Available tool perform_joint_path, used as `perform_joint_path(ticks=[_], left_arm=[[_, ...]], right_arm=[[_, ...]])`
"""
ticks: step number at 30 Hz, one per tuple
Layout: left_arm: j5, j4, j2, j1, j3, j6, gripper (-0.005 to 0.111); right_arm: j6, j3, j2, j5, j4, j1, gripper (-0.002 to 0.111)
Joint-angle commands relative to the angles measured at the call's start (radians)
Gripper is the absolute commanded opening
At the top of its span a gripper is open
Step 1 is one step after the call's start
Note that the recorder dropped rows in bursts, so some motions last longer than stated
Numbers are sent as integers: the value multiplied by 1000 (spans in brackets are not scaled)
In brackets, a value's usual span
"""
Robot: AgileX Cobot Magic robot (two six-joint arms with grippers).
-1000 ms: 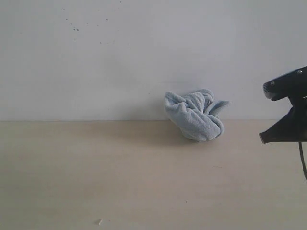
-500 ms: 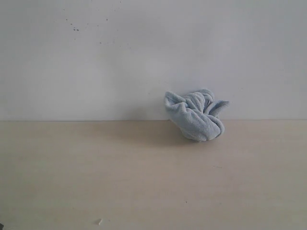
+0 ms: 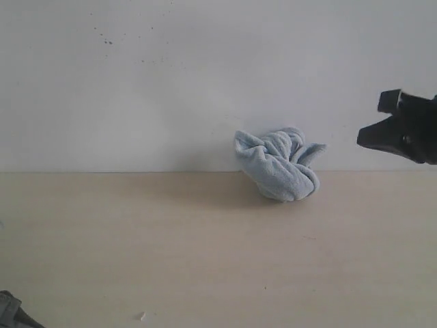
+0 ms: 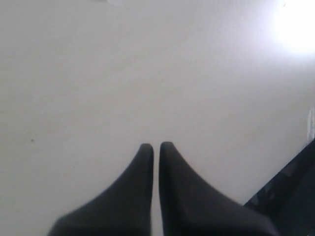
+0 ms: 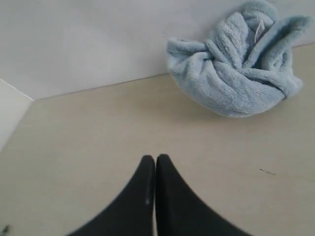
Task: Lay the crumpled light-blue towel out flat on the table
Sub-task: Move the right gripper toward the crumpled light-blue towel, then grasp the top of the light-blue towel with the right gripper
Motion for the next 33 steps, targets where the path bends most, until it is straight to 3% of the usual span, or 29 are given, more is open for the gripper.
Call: perform_joint_path(ticks=[1,6,7,10,12,16,18,20,22,25,28,33], left_arm=[[32,-121,-10,2,-6,124,4],[35,-161,-10,2,-6,166,4],[31,-161,-10,2,-6,166,4],[38,-187,-10,2,-6,166,4],[38,-191,-10,2,-6,170,4],[36,-175,-10,2,-6,170,4],[36,-175,-10,2,-6,170,4],[36,-167,-10,2,-6,170,4],[36,-167,-10,2,-6,170,4],[34,-161,-10,2,-6,170,4],[34,-157,-10,2,-6,170,4],[34,-157,-10,2,-6,173,4]], right_arm=[[-100,-36,119,415,-17,-3,0],[-380,9,202,1035,-17,-1,0],[-524,25,223,1152,-11,-1,0],[-945,70,297,1255,123,1,0],[-1128,85,308,1163,244,11,0],[-1203,62,273,854,692,51,0],[-1323,28,265,862,1032,79,0],[-1698,-29,279,966,1305,113,0],[-2121,-141,334,1154,1712,115,0],[-2532,-389,465,1510,2230,76,0],[-2534,-589,570,1654,2344,64,0],[-2473,-737,604,1472,2333,74,0]])
